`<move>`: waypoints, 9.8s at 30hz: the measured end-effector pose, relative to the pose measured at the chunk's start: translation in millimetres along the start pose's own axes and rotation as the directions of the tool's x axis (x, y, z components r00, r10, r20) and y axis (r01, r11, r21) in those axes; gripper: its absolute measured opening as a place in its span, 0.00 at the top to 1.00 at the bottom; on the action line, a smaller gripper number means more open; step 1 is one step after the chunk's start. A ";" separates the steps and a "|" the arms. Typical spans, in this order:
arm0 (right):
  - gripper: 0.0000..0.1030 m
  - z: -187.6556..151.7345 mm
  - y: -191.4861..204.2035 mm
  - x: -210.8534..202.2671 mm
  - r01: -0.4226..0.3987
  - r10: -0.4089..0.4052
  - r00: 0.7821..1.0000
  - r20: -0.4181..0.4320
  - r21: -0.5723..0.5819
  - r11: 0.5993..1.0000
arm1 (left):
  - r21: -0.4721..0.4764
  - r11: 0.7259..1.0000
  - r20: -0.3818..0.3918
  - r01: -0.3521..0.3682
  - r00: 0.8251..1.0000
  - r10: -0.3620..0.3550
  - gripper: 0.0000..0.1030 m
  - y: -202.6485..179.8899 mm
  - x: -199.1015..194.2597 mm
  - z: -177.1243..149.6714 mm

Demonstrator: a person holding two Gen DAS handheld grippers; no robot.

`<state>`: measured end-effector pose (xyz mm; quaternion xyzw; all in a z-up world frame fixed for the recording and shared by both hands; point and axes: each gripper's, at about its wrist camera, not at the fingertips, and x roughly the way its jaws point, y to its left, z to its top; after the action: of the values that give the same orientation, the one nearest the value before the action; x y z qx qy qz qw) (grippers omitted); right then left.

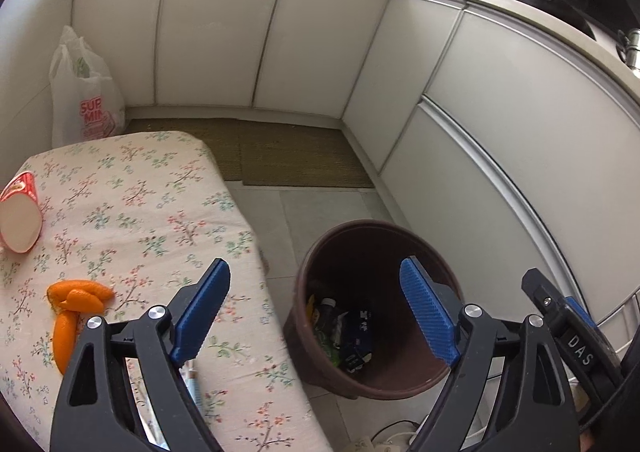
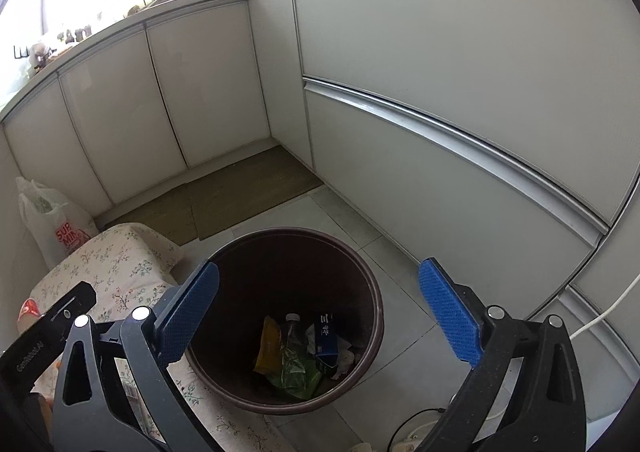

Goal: Collect trash
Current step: 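Move both open tools back from the bin over the table, then grasp the white paper cup with the left tool while the right tool reaches the milk carton, then grasp the light blue milk carton with the right tool, then carry the milk carton with the right tool over the bin while the left tool holds the cup, then open the right tool over the bin to drop the milk carton, then carry the white paper cup with the left tool over the bin and release it, then move both open tools back from the bin over the table, then grasp the orange peel on the table with the left tool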

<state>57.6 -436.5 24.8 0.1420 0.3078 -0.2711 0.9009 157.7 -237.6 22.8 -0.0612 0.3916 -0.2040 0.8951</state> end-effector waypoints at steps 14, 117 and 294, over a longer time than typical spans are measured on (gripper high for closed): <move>0.07 -26.8 70.8 0.7 -0.144 0.123 0.986 -0.110 -0.204 0.968 | -0.175 0.974 -0.054 -0.146 0.989 0.139 0.18 100.3 -35.4 -37.4; 0.45 -182.2 264.7 60.8 -0.449 0.114 0.769 -0.629 -0.406 0.796 | -0.286 0.955 -0.045 -0.080 0.997 0.071 0.74 290.7 -133.4 -98.9; 0.07 -102.7 259.8 6.6 -0.243 0.194 0.969 -0.154 -0.448 0.860 | -0.250 0.936 -0.428 -0.248 0.895 0.122 0.40 281.8 21.6 -85.3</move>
<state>162.5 -184.5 -35.4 -0.0292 0.3919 -0.0780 0.9162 198.4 14.0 -126.2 -0.1140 0.5990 -0.0637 0.7900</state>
